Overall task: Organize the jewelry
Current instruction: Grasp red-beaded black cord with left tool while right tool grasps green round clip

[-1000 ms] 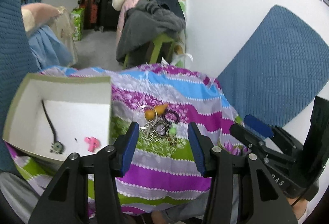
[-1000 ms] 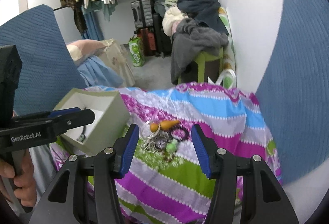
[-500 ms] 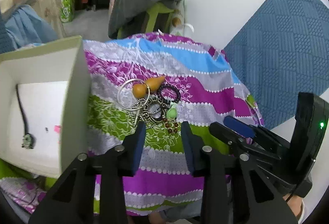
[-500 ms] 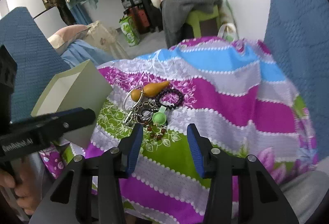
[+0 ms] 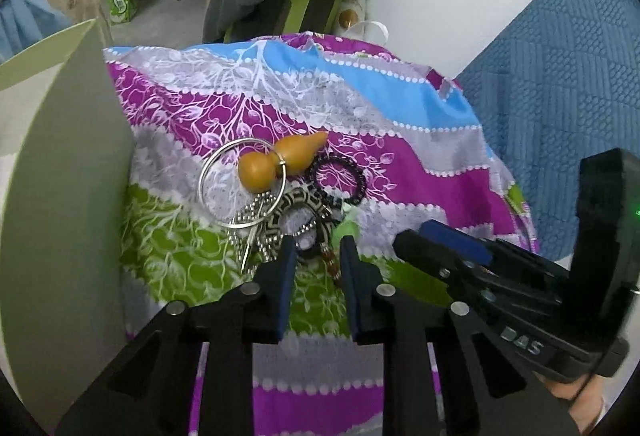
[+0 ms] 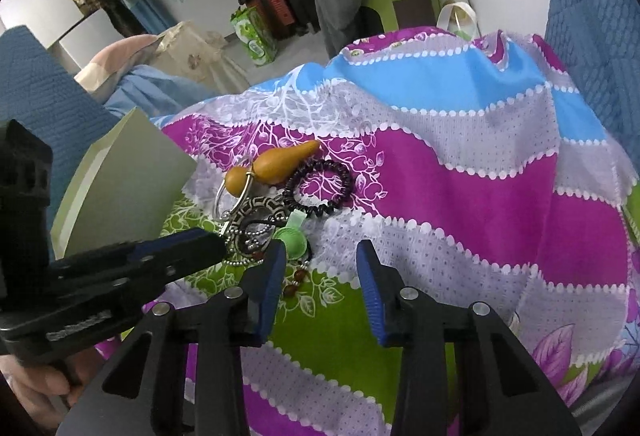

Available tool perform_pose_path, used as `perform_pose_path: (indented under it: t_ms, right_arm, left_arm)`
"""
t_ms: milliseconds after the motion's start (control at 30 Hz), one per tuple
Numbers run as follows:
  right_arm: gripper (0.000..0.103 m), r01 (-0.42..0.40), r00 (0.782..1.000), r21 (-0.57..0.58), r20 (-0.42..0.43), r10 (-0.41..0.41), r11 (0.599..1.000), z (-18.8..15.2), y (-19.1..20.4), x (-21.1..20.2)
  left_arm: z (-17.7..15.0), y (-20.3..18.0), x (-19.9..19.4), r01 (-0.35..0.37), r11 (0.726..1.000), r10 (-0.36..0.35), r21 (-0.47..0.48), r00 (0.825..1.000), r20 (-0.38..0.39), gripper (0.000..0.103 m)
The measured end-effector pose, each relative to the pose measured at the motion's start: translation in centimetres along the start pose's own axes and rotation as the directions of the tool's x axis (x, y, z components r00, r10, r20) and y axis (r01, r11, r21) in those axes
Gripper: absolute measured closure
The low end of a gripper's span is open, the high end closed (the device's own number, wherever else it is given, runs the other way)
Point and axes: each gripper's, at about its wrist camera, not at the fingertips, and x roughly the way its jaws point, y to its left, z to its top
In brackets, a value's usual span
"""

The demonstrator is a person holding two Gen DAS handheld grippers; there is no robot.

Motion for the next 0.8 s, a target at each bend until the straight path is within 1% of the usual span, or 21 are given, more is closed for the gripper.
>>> perform_pose_path:
  t_ms: [67,100,133,167,233,267,300,400,533,600,700,800]
  right_arm:
    - [0.069,-0.005,1.000,0.017,0.000,0.005,1.000,0.1,-0.4,0.0]
    - [0.069,-0.007,1.000,0.024,0.001,0.007,1.000,0.1,-0.5,0.0]
    - [0.069,-0.012,1.000,0.034,0.002,0.012,0.999,0.2,-0.7,-0.1]
    - [0.069,-0.015,1.000,0.039,0.003,0.015,0.999,0.2,-0.8,-0.1]
    - [0.069,-0.017,1.000,0.047,0.005,0.017,0.999,0.3,-1.0,-0.2]
    - [0.069,-0.019,1.000,0.052,0.006,0.019,0.998,0.3,-1.1,-0.2]
    - [0.069,-0.020,1.000,0.055,0.006,0.020,0.998,0.4,-1.2,-0.2]
    - [0.069,-0.022,1.000,0.061,0.007,0.021,0.998,0.5,-1.3,-0.2]
    - [0.069,-0.023,1.000,0.060,0.006,0.023,0.998,0.5,-1.4,-0.2]
    - [0.069,-0.022,1.000,0.054,0.004,0.021,0.998,0.6,-1.3,-0.2]
    - [0.069,-0.021,1.000,0.048,0.003,0.021,0.999,0.5,-1.1,-0.1]
    - [0.069,-0.021,1.000,0.040,-0.003,0.022,0.999,0.3,-0.8,0.0]
  left_arm:
    - [0.2,-0.1,0.7,-0.002,1.000,0.002,0.014,1.000,-0.005,0.080]
    - [0.3,-0.2,1.0,-0.014,1.000,0.014,0.026,1.000,-0.003,0.083]
    - [0.3,-0.4,1.1,-0.015,0.999,0.015,0.033,1.000,0.001,0.088]
    - [0.3,-0.6,1.3,-0.013,0.999,0.013,0.044,1.000,0.001,0.088]
    - [0.1,-1.0,2.0,-0.032,0.997,0.033,0.070,0.999,-0.009,0.089]
    - [0.0,-1.2,2.3,-0.051,0.995,0.052,0.082,0.999,-0.014,0.092]
    - [0.0,-1.3,2.6,-0.061,0.995,0.062,0.085,0.998,-0.015,0.097]
    - [0.0,-1.2,2.5,-0.044,0.996,0.044,0.072,0.999,-0.001,0.098]
    - [0.1,-1.7,1.3,0.013,0.996,-0.013,0.084,1.000,0.002,0.099]
    - [-0.1,-1.9,0.4,0.018,0.996,-0.019,0.088,1.000,0.009,0.099]
    - [-0.5,-1.8,-0.7,0.037,0.997,-0.037,0.061,0.999,0.008,0.099]
    - [-1.2,-1.5,-2.0,0.035,0.998,-0.036,0.054,0.999,0.013,0.099]
